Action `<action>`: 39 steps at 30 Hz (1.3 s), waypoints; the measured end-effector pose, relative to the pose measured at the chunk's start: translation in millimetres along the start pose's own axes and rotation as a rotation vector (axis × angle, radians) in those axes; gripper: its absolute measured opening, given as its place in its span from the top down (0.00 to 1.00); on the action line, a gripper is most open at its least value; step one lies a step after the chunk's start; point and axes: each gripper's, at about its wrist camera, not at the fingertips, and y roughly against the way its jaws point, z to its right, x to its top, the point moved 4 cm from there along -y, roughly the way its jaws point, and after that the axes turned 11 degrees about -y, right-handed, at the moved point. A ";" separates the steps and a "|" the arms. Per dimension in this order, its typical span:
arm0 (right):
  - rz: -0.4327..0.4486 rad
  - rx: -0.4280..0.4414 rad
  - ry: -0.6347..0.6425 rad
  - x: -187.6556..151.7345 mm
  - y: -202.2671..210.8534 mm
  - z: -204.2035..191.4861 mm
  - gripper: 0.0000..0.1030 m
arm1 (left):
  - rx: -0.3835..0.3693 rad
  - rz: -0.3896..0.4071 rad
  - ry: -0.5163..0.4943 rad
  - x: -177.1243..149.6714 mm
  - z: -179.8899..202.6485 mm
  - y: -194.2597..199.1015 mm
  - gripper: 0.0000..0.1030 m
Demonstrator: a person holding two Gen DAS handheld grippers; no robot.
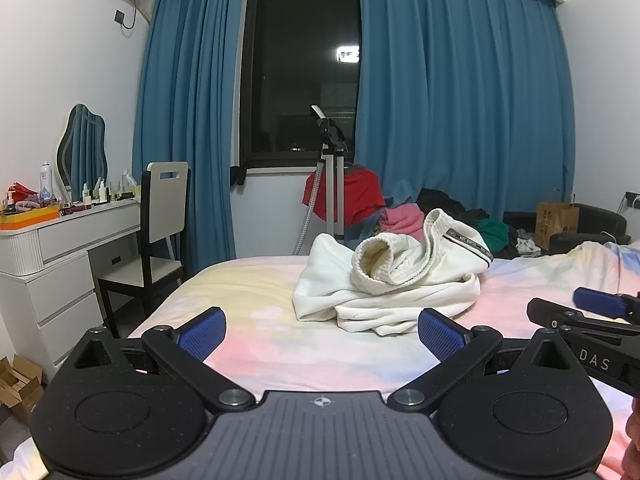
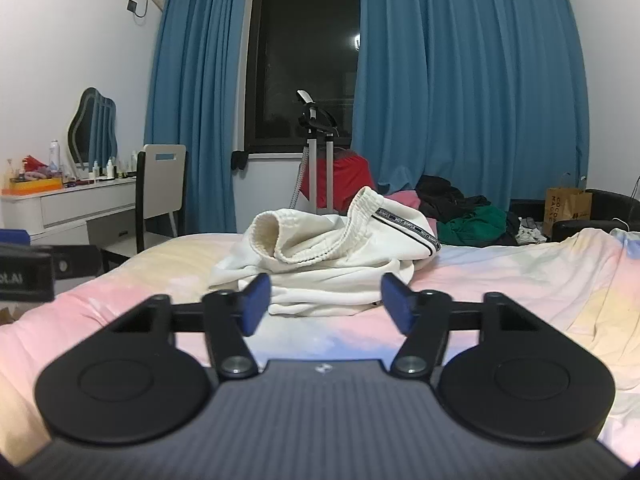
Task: Fold clothes
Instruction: 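Move both grippers toward the white garment on the bed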
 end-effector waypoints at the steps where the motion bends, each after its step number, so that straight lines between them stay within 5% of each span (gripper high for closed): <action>1: 0.005 0.001 -0.007 -0.7 1.0 0.5 0.56 | -0.001 0.000 0.000 -0.2 0.1 -0.1 0.00; 7: 0.018 0.003 -0.045 0.5 2.0 1.7 0.67 | -0.009 -0.001 -0.003 -1.5 0.7 -1.3 0.00; 27: 0.017 -0.018 -0.110 15.6 24.1 -1.7 0.68 | -0.039 0.012 0.047 1.8 -2.9 -0.9 0.01; 39: 0.071 0.011 -0.209 100.4 42.3 -24.3 0.67 | -0.078 0.029 0.135 -5.0 -20.9 17.7 0.02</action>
